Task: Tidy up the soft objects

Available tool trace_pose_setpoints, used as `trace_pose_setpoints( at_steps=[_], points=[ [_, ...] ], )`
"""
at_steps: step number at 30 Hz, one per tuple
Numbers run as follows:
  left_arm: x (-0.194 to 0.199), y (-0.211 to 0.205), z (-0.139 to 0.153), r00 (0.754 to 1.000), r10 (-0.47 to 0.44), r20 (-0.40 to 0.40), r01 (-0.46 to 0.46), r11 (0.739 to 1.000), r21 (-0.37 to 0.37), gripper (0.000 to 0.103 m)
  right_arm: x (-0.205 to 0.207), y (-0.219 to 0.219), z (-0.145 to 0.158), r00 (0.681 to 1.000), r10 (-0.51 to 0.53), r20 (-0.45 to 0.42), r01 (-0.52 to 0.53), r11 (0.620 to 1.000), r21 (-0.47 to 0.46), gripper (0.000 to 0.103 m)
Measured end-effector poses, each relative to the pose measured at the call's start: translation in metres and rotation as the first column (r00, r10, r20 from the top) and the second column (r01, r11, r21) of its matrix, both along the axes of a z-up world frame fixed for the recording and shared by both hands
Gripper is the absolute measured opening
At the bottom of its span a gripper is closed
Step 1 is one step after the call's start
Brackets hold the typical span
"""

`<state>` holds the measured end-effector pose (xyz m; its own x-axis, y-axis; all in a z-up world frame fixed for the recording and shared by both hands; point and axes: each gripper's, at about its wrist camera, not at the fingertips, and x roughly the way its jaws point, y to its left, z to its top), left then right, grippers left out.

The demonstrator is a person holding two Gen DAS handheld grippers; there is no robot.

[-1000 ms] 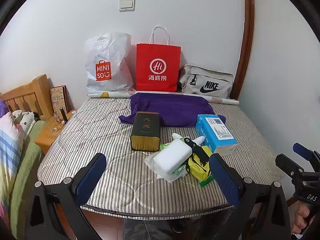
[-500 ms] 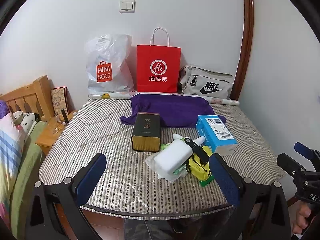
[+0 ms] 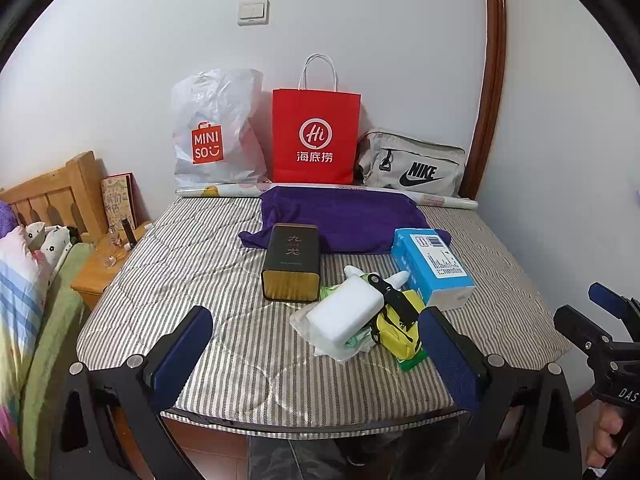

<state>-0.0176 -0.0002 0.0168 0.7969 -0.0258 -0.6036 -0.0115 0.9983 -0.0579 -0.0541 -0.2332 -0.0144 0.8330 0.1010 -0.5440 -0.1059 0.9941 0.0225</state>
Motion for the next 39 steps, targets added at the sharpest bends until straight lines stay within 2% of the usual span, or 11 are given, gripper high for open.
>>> trace_pose_setpoints(
  at_steps=[32, 39],
  points=[
    [-0.004, -0.006, -0.006, 1.0, -0.007, 0.003, 0.007, 1.0, 0.008, 0.103, -0.002, 0.002, 0.002, 1.0, 0.007, 0.006, -0.007, 1.0, 0.004, 0.103],
    [0.007, -0.007, -0.013, 1.0, -0.013, -0.018, 0.014, 1.0, 0.022, 0.103, 0.002, -0.001, -0.001, 1.0, 0.018, 0.008, -0.018, 1.0, 0.011, 0.103]
  ],
)
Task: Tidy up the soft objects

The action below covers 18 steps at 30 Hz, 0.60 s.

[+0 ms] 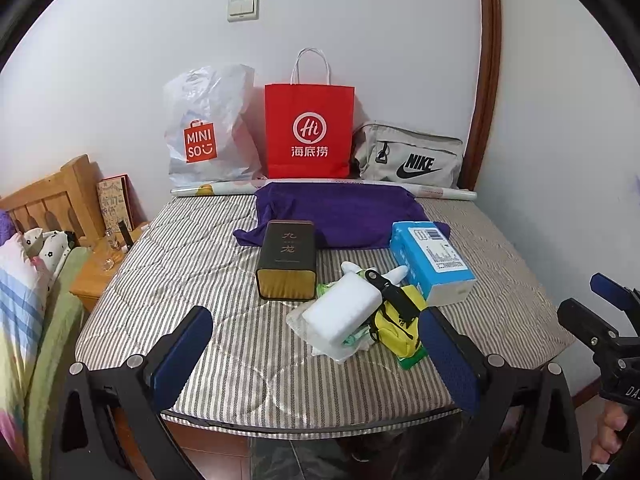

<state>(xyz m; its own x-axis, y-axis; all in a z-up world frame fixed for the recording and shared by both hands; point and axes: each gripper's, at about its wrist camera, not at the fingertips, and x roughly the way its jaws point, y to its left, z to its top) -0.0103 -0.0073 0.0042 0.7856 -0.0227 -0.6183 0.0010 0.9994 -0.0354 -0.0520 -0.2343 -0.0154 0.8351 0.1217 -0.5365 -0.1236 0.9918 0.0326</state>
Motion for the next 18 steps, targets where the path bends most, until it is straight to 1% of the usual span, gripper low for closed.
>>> trace_pose_setpoints(
  at_steps=[4, 7, 10, 14, 18],
  points=[
    [0.014, 0.002, -0.012, 0.999, 0.003, -0.038, -0.002, 1.0, 0.011, 0.103, 0.014, -0.003, -0.01, 0.999, 0.009, -0.033, -0.009, 1.0, 0.004, 0.103],
    [0.028, 0.005, -0.029, 0.996, -0.004, -0.089, 0.005, 1.0, 0.011, 0.103, 0.025, -0.005, -0.022, 0.998, 0.016, -0.063, -0.015, 1.0, 0.009, 0.103],
    [0.042, 0.007, -0.047, 0.987, -0.054, -0.154, 0.054, 0.999, -0.008, 0.1, 0.035, -0.006, -0.033, 0.996, 0.025, -0.084, -0.024, 1.0, 0.012, 0.103],
    [0.054, 0.005, -0.064, 0.982, -0.072, -0.175, 0.075, 0.997, 0.012, 0.098, 0.049, -0.01, -0.048, 0.993, 0.03, -0.112, -0.027, 0.999, 0.025, 0.103],
    [0.065, 0.004, -0.076, 0.977, -0.117, -0.176, 0.117, 0.993, -0.009, 0.098, 0.064, -0.014, -0.063, 0.989, 0.021, -0.148, -0.017, 0.999, 0.032, 0.103]
  ],
)
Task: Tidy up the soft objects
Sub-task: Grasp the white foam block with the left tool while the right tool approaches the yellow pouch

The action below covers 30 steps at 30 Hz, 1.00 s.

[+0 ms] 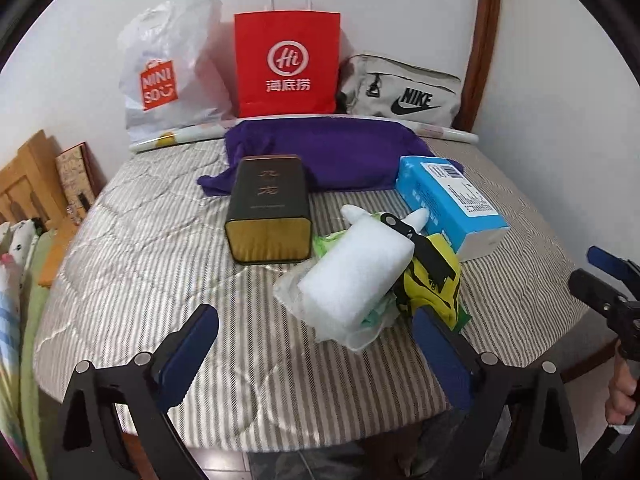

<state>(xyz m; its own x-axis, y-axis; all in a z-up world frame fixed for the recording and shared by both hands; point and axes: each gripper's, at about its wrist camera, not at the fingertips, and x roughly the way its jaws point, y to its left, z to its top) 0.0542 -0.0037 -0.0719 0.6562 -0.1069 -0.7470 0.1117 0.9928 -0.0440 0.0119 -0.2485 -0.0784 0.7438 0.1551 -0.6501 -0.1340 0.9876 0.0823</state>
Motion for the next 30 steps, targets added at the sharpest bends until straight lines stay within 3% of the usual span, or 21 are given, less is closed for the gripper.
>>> trace_pose_setpoints(
  at_steps=[10, 13, 19, 21, 25, 30],
  points=[
    [0.035, -0.01, -0.022, 0.992, -0.126, -0.005, 0.126, 0.992, -0.005, 0.098, 0.029, -0.009, -0.033, 0.996, -0.019, -0.086, 0.021, 1.0, 0.019, 0.103],
    [0.045, -0.015, -0.033, 0.988, -0.153, -0.006, 0.153, 0.988, 0.024, 0.098, 0.035, -0.011, -0.039, 0.995, -0.014, -0.099, 0.017, 0.999, 0.033, 0.103],
    [0.059, -0.02, -0.045, 0.981, -0.192, -0.015, 0.192, 0.981, 0.001, 0.074, 0.046, -0.009, -0.048, 0.993, 0.002, -0.119, 0.004, 0.999, 0.049, 0.103],
    [0.061, -0.017, -0.045, 0.981, -0.195, -0.01, 0.195, 0.981, -0.017, 0.053, 0.049, -0.005, -0.05, 0.992, 0.014, -0.126, -0.007, 0.999, 0.054, 0.103],
    [0.063, -0.004, -0.042, 0.985, -0.171, 0.002, 0.17, 0.983, -0.073, 0.052, 0.056, 0.005, -0.053, 0.99, 0.063, -0.125, -0.054, 0.996, 0.069, 0.097],
    [0.061, 0.023, -0.036, 0.996, -0.09, 0.006, 0.09, 0.99, -0.11, 0.052, 0.068, 0.024, -0.054, 0.986, 0.126, -0.113, -0.119, 0.991, 0.066, 0.08]
  ],
)
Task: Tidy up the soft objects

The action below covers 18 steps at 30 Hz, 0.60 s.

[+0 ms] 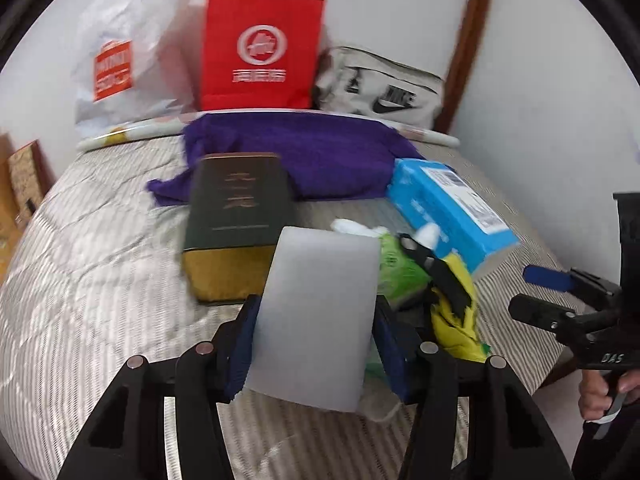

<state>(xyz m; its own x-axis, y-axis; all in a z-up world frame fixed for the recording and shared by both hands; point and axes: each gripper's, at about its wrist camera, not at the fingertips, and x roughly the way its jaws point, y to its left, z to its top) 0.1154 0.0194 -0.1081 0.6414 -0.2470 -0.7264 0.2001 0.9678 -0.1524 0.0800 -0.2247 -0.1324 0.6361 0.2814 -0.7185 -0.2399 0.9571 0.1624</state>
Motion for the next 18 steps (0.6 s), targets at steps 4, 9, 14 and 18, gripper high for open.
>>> trace_pose_setpoints(
  at_steps=[4, 9, 14, 18],
  points=[
    [-0.003, 0.021, -0.002, 0.996, 0.084, -0.003, -0.084, 0.996, -0.012, 0.052, 0.01, 0.021, -0.003, 0.997, 0.078, 0.003, -0.078, 0.997, -0.005, 0.07],
    [-0.001, 0.037, -0.014, 0.99, 0.139, -0.023, -0.14, 0.99, -0.028, 0.052, 0.022, 0.04, -0.011, 0.988, 0.156, -0.009, -0.156, 0.988, 0.002, 0.049],
    [-0.002, 0.05, -0.021, 0.987, 0.153, -0.049, -0.156, 0.986, -0.062, 0.052, 0.031, 0.049, -0.019, 0.985, 0.17, -0.017, -0.171, 0.984, -0.041, 0.043],
    [0.0, 0.055, -0.025, 0.987, 0.149, -0.064, -0.154, 0.984, -0.084, 0.052, 0.032, 0.056, -0.02, 0.981, 0.192, 0.001, -0.192, 0.979, -0.069, 0.034]
  ],
)
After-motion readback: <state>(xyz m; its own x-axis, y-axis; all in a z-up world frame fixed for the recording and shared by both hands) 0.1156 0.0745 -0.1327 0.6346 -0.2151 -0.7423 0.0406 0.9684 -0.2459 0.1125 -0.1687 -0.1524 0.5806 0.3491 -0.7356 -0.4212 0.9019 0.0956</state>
